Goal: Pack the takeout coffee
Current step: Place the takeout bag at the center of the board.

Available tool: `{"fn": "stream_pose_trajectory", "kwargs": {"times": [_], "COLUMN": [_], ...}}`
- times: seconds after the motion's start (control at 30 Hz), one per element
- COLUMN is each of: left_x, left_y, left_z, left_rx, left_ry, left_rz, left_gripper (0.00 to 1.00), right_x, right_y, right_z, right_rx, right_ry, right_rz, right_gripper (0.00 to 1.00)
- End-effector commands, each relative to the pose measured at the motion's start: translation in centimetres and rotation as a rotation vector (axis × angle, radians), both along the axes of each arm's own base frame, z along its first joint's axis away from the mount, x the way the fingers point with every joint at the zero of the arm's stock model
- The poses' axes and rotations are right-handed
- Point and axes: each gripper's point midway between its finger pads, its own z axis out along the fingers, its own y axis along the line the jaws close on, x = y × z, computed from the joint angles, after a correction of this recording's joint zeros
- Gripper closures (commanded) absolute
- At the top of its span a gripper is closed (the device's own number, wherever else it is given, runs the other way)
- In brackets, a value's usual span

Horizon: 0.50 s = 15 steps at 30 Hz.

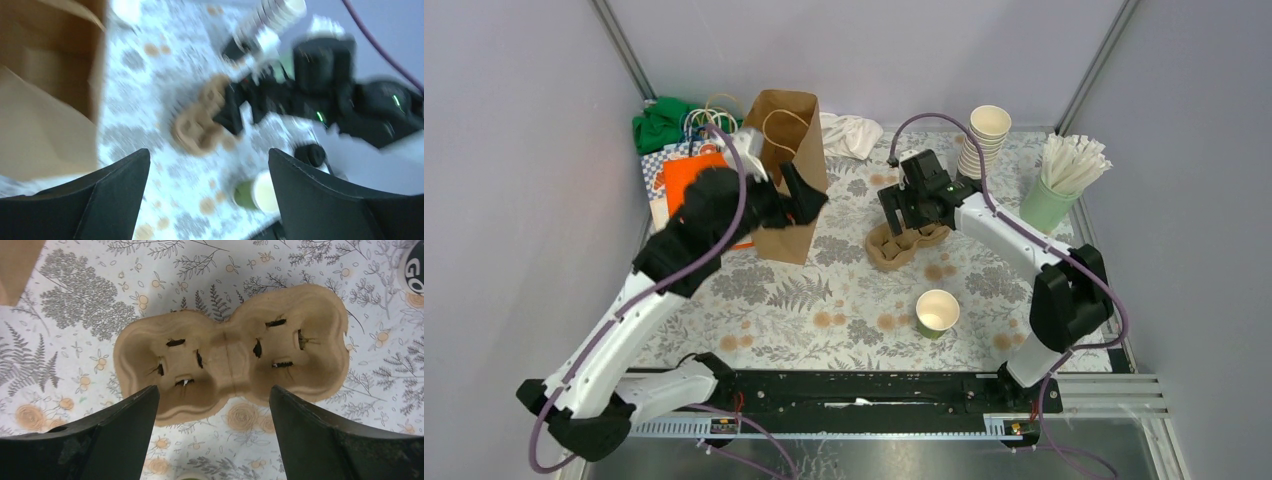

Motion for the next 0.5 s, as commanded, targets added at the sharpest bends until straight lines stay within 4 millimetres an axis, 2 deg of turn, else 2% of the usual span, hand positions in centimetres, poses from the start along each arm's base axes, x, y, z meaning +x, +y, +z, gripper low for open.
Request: {"fn": "stream_pose_trajectory", "kwargs": {"times": [0.0, 0.07, 0.17, 0.27, 0.47], "left_x": [-3.6, -5.2, -6.2, -5.8, -5.2], "left_y": [-4.2, -6.0, -7.7, -8.3, -9.0], "left_z": [-3.4, -5.4, -8.8, -11.0, -14.6], "left_rx": [-0.165, -0.159, -0.108, -0.071, -0.045], "left_ry": [0.108, 0.140, 0.186, 0.179, 0.186], "left_rz": [-0.032, -0.066, -0.082, -0.092, -0.096], "left_gripper": [0.11, 0.13, 0.15, 0.15, 0.15], "right_x": [1.1, 1.4, 2.1, 2.5, 3.0], "right_y": [0.3, -0.2, -0.2, 0.2, -0.2], "right_z": [-1.6, -2.3, -3.2, -4.0, -5.2], "right_rx": [-0.004, -0.015, -0.023, -0.027, -0.064], "right_ry": [-0.004, -0.013, -0.020, -0.002, 0.006], "right_rz": [0.055, 0.037, 0.027, 0.034, 0.011], "right_gripper": [0.13, 0.13, 0.13, 0.17, 0.19]}}
